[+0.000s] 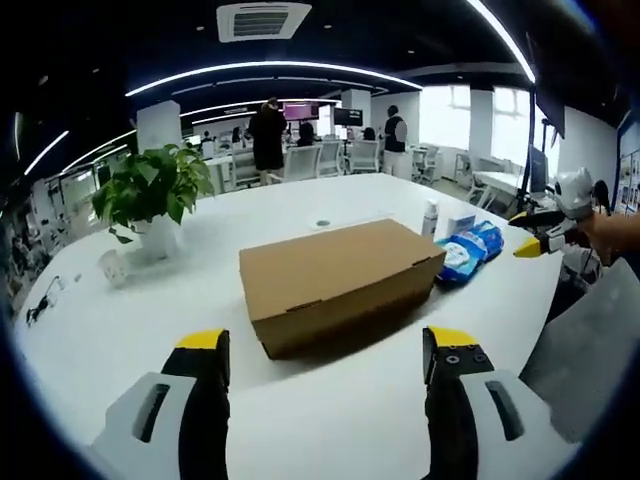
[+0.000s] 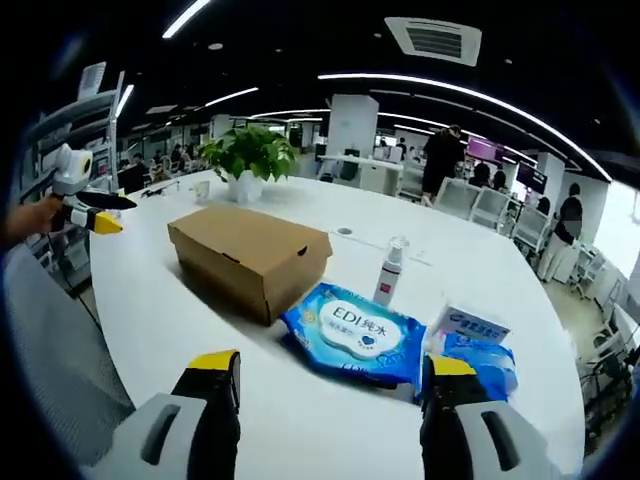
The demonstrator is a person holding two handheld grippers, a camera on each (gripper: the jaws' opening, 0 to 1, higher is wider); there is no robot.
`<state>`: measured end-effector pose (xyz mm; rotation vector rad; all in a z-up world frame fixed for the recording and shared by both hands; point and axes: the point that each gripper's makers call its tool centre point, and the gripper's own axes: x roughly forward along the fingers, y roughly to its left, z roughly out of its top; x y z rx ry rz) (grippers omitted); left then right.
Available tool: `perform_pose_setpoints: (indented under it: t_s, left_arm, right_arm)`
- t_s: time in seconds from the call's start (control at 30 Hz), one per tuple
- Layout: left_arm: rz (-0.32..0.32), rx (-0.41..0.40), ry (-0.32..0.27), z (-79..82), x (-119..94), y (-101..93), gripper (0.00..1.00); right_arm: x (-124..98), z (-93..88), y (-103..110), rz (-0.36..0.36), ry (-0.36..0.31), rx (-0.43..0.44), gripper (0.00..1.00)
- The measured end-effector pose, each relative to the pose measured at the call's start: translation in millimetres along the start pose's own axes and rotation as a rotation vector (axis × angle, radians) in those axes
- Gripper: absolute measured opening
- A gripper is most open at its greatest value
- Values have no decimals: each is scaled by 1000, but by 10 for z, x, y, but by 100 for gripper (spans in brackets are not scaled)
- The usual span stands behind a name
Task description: Operate the shoe box by opening the lid, removing the specified soft item, and placing it in the target area until the item is outside and the box remains undamaged.
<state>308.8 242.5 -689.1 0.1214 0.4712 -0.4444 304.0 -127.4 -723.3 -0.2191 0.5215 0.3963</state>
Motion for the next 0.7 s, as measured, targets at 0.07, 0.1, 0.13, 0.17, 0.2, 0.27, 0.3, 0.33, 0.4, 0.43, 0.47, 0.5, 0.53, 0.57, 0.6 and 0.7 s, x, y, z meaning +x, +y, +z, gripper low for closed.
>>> perform_pose_setpoints:
  t_s: [0.07, 0.1, 0.13, 0.17, 0.2, 0.27, 0.3, 0.33, 0.4, 0.43, 0.47, 0.5, 0.53, 0.57, 0.6, 0.7]
  left_arm:
    - [1, 11, 2, -32, -39, -41, 86]
    - [-1, 13, 0, -45, -62, -64, 87]
    - [-1, 13, -1, -50, -68, -70, 87]
    - [-3, 14, 1, -61, -80, -82, 89]
    - [3, 31, -2, -74, -101, -87, 90]
    - [21, 41, 14, -119, -133, -70, 94]
    - [25, 39, 12, -129, -152, -69, 95]
    - [32, 32, -1, -129, -178, -62, 97]
    - [37, 24, -7, -152, -219, -65, 99]
    - [41, 26, -4, -167, -235, -66, 100]
    - [44, 27, -1, -182, -252, -71, 100]
    - [49, 26, 2, -199, -278, -75, 100]
    - [48, 25, 3, -208, -297, -87, 100]
    - [47, 22, 3, -216, -316, -100, 100]
    - [48, 18, 3, -229, -338, -114, 100]
    - [44, 17, -1, -265, -380, -157, 100]
  right_arm:
    - [-83, -68, -15, -13, 9, -6, 75]
    - [-134, -91, -23, -22, 8, -11, 77]
    - [-169, -104, -27, -26, 6, -12, 78]
    - [-210, -115, -38, -34, -1, -8, 80]
    - [-242, -123, -39, -38, -8, -8, 81]
    - [-283, -152, -47, -46, -13, -21, 84]
    - [-305, -174, -55, -52, -13, -28, 86]
    - [-327, -203, -56, -55, -11, -34, 87]
    - [-363, -257, -54, -56, -1, -24, 90]
    - [-376, -279, -44, -52, 4, -6, 91]
    - [-390, -302, -36, -51, 10, 7, 92]
    - [-415, -317, -27, -53, 13, 22, 92]
    - [-435, -320, -18, -55, 9, 27, 92]
    - [-456, -321, -7, -55, 3, 32, 93]
    - [-482, -313, 3, -59, -9, 45, 94]
    - [-544, -304, 34, -67, -34, 65, 96]
